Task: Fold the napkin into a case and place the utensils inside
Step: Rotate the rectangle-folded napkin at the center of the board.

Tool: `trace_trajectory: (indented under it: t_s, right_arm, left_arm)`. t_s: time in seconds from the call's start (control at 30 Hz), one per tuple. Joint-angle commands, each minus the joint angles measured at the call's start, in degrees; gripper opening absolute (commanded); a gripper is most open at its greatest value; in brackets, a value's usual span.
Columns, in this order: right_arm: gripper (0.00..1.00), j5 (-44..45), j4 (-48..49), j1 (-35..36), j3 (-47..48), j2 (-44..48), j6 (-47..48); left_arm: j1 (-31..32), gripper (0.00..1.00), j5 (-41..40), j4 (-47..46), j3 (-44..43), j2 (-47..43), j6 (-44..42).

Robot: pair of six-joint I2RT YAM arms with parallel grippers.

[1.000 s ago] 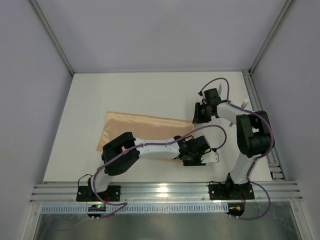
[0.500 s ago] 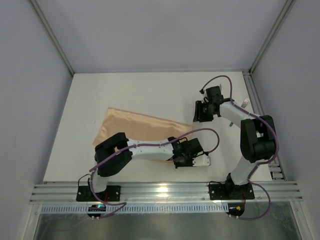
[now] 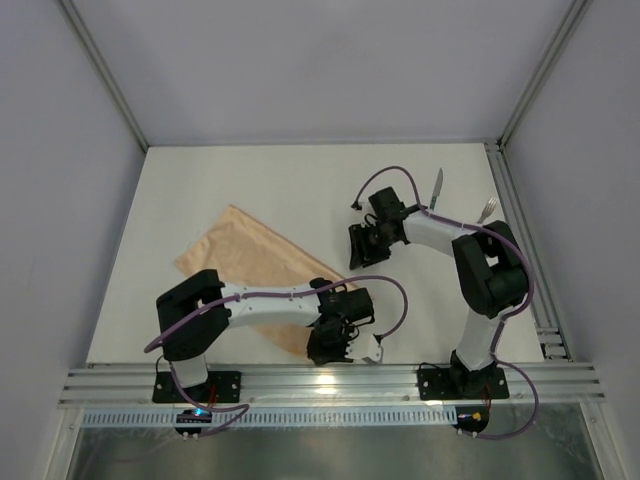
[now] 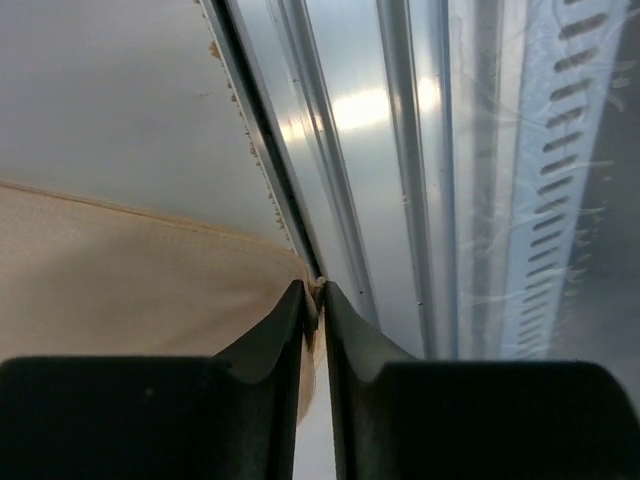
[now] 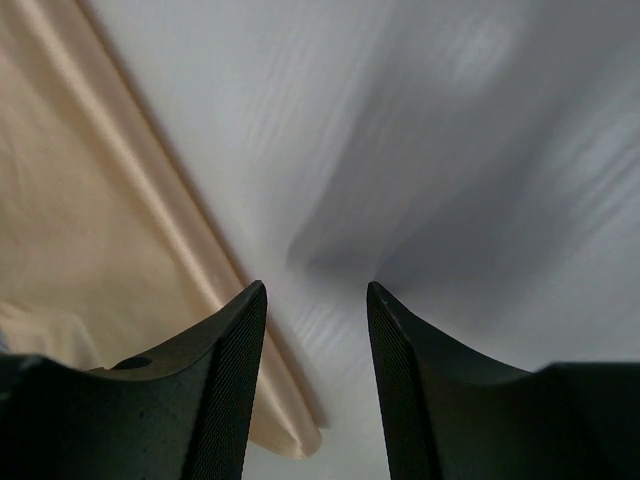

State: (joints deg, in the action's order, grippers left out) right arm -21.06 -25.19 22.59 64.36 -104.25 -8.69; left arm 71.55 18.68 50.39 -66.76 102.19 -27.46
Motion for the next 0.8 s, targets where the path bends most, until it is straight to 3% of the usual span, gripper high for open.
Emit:
trace_trajectory:
  t_s: [0.0,0.07,0.17,0.33,0.53,0.57,0.63,0.73,0.77]
  right_arm:
    - [0.50,-2.8,-0.2,3.4,2.4,-0.6,1.7]
    - [0.50,-3.0,0.1,4.1,1.7,-0.8,1.7]
    - [0.50,-3.6,1.5,4.9,-1.1,-0.7,1.7]
    - [0.43,-6.4,5.6,5.5,-4.9,-0.4,-0.4]
    - [0.34,-7.3,7.4,5.9,-6.4,-0.2,-1.1]
    - [0.33,-7.2,7.4,5.9,-6.4,0.0,-1.0]
    - [0.31,-7.2,7.3,6.0,-6.4,0.1,-0.9]
    - [0.31,-7.8,7.4,6.0,-6.3,-0.1,-0.9]
    - [0.31,-7.8,7.3,6.0,-6.1,-0.1,-0.9]
  left_arm:
    - [-0.1,0.18,5.2,2.7,0.3,-1.6,-1.2]
    - [-0.1,0.38,5.0,2.9,0.3,-2.0,-1.3]
    - [-0.1,0.51,3.0,4.5,-1.2,-5.1,-1.5]
    - [-4.5,0.56,2.0,7.0,-3.0,-11.6,-1.2]
    - [-26.8,0.52,0.7,7.7,-0.2,-16.8,3.6]
    - [-34.6,0.50,-1.1,7.1,0.7,-18.2,4.5]
    - [-42.8,0.48,-3.5,4.9,3.1,-19.7,6.8]
    - [-63.2,0.48,-8.6,-0.3,4.5,-21.7,10.3]
    - [-67.0,0.49,-8.8,-1.3,4.4,-21.3,11.3]
